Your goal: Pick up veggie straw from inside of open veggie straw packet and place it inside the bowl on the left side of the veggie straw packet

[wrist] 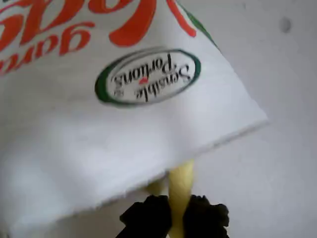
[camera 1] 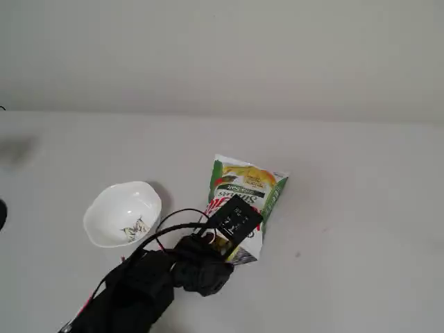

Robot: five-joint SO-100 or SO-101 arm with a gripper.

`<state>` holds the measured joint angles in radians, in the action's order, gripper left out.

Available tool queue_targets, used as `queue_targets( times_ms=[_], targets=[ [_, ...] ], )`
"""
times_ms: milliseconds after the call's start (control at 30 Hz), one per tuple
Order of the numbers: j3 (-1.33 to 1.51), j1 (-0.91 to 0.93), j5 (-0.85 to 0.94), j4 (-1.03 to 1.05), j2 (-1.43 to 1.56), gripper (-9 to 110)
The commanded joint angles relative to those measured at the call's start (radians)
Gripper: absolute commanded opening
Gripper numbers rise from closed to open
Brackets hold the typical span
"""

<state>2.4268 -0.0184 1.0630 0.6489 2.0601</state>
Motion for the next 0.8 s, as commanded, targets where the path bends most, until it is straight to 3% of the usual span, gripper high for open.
queue_targets(
  times_ms=[0, 433, 767],
  targets=[
    [-0.038, -0.026, -0.012, 0.167, 0.187, 0],
    [-0.118, -0.236, -0.109, 0.618, 0.606, 0],
    [-0.370, -0.471, -0.221, 0.580, 0.333, 0]
  ],
)
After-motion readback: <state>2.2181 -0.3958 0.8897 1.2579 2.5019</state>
